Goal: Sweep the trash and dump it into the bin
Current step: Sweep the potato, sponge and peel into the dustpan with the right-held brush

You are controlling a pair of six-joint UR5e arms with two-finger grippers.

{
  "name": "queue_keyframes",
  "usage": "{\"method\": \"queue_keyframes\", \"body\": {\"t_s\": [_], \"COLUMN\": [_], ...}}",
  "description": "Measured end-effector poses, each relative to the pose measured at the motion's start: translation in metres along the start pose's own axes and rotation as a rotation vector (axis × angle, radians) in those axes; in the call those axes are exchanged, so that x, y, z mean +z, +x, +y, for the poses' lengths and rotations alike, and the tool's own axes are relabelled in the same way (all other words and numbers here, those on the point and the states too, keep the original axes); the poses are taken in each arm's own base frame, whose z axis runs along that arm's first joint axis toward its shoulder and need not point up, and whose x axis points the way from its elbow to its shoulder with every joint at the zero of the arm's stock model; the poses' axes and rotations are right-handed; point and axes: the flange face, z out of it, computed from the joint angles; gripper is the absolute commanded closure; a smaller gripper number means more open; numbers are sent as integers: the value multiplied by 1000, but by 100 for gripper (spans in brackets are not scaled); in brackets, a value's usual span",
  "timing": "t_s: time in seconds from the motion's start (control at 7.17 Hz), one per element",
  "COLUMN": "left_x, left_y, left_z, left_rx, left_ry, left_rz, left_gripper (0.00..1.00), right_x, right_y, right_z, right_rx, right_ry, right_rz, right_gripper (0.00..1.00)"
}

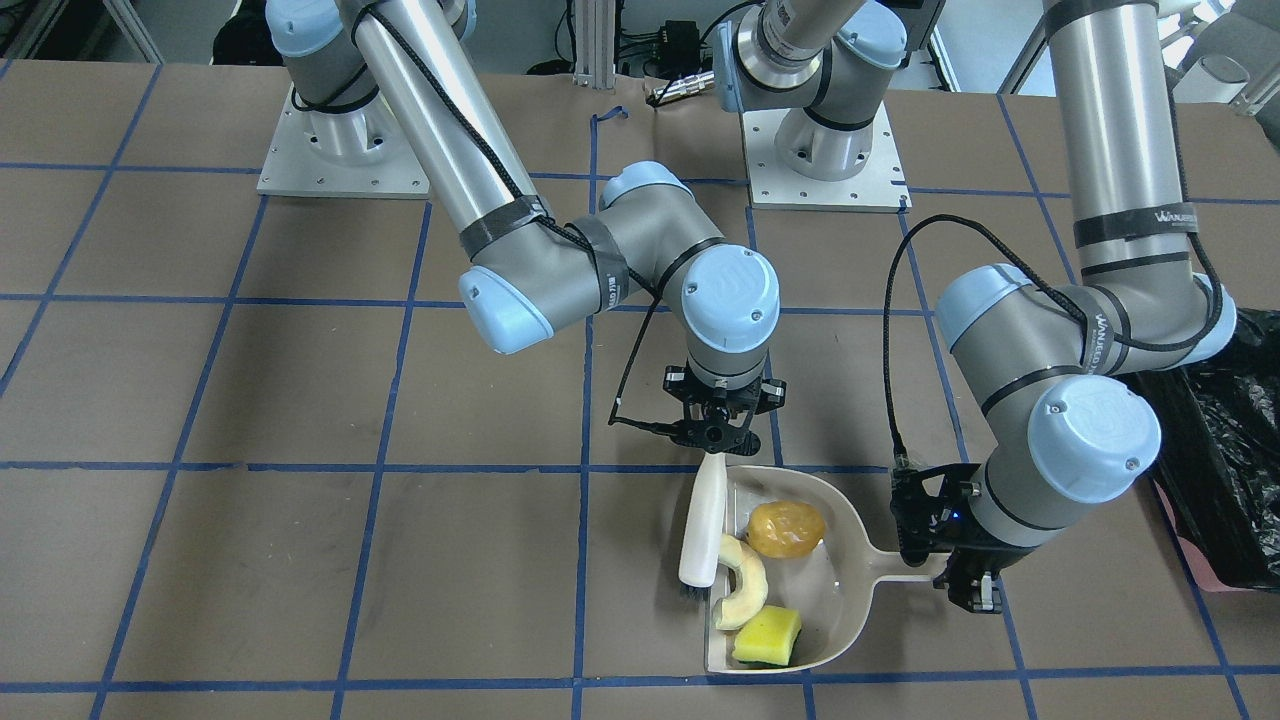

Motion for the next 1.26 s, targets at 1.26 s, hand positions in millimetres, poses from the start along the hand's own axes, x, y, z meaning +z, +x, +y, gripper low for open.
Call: {"method": "queue_keyframes", "body": {"t_s": [1.26], "left_x": [-7], "left_y": [1], "left_z": [2], "left_rx": [-6], "left_ry": [3], "left_rz": [-12], "left_gripper": [80], "right_x": [-17], "right_y": [2], "right_z": [14], "right_rx": [52], "right_ry": [-39], "right_rz": [76], "right_gripper": [100]}}
